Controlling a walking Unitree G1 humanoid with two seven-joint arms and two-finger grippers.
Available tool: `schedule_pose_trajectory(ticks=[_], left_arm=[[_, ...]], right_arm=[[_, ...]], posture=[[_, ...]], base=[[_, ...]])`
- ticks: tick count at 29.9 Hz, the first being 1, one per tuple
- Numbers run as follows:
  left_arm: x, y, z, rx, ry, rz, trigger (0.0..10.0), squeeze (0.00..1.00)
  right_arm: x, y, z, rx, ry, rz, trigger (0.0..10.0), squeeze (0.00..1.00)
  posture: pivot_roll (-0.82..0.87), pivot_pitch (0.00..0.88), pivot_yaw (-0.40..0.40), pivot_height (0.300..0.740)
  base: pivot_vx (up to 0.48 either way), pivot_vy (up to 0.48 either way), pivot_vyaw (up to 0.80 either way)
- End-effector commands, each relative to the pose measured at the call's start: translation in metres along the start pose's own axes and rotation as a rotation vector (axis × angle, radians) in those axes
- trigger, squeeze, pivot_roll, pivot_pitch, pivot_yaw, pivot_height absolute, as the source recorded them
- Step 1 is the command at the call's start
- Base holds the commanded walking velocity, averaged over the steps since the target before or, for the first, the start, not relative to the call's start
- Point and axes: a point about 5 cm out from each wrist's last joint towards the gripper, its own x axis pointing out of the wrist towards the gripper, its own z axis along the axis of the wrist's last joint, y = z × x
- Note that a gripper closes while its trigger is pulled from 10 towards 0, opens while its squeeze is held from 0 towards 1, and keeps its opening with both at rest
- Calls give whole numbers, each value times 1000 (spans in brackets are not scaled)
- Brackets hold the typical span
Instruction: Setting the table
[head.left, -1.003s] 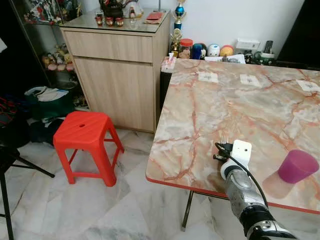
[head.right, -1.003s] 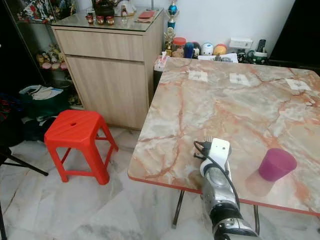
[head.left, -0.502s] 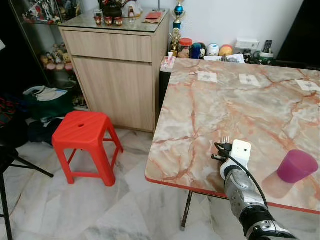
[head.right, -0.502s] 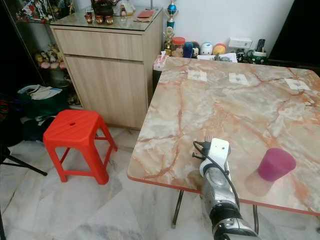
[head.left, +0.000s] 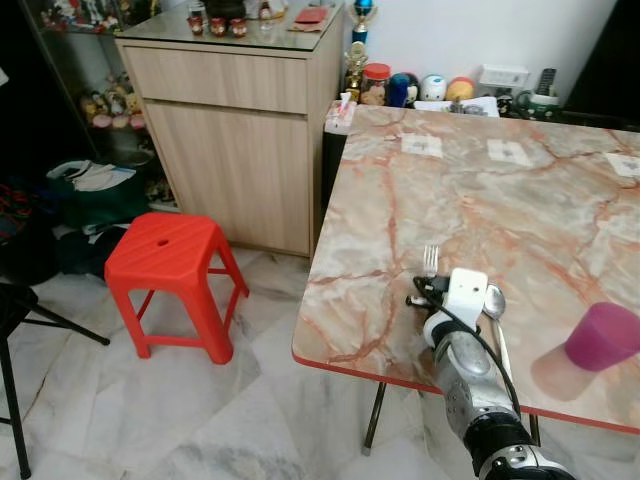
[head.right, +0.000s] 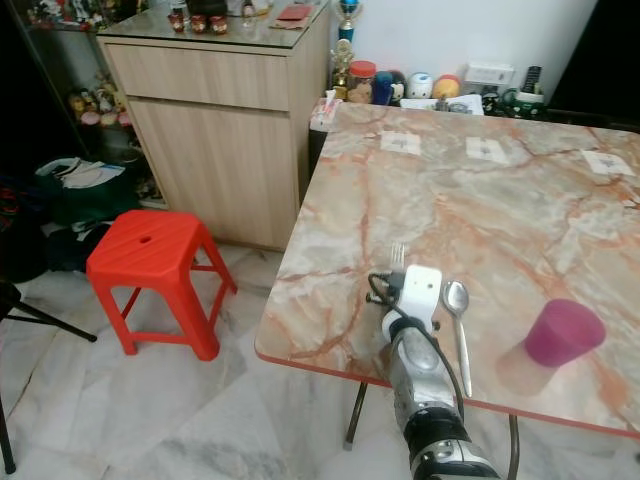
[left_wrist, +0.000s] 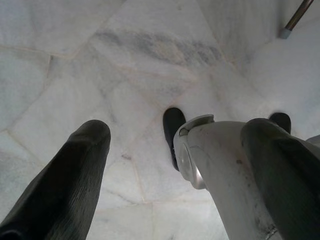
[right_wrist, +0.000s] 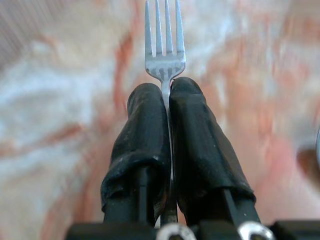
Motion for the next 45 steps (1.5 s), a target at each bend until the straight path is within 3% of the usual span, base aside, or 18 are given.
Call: schedule_pose_trajectory(ticks=[1, 2, 7, 15, 16, 27, 34, 45], left_arm=[[-2, 0, -6, 0, 31, 5, 10000, 0], [-2, 0, -7, -2, 33, 9, 10000, 0], [-2, 1, -7, -9, 34, 15, 10000, 0], [-1, 1, -5, 3, 30, 13, 10000, 0], [-1, 1, -4, 13, 25, 10, 10000, 0], [0, -1, -2, 41, 27, 0, 10000, 0], [1, -7, -2, 44, 31, -10, 10000, 0], [1, -4, 0, 50, 22, -16, 10000, 0]], right_arm=[[-2, -2, 4, -23, -39, 8, 10000, 0], [-5, 1, 12, -64, -105, 33, 10000, 0], [-23, 7, 26, -122, -225, 98, 10000, 0], [-46, 12, 41, -131, -307, 129, 10000, 0], [-55, 14, 46, -154, -335, 140, 10000, 0], [-78, 12, 47, -208, -311, 154, 10000, 0], [-79, 10, 60, -204, -360, 92, 10000, 0], [-84, 19, 57, -178, -331, 91, 10000, 0]], posture=[[54, 83, -30, 740], [47, 80, -35, 740], [38, 73, -38, 740], [21, 53, -37, 740], [18, 46, -35, 740], [5, 24, -33, 740], [-4, 8, -36, 740], [2, 19, -43, 740]], base=[[0, 0, 0], [0, 0, 0], [0, 0, 0], [0, 0, 0], [0, 0, 0], [0, -241, 0], [0, -411, 0], [0, -409, -85]])
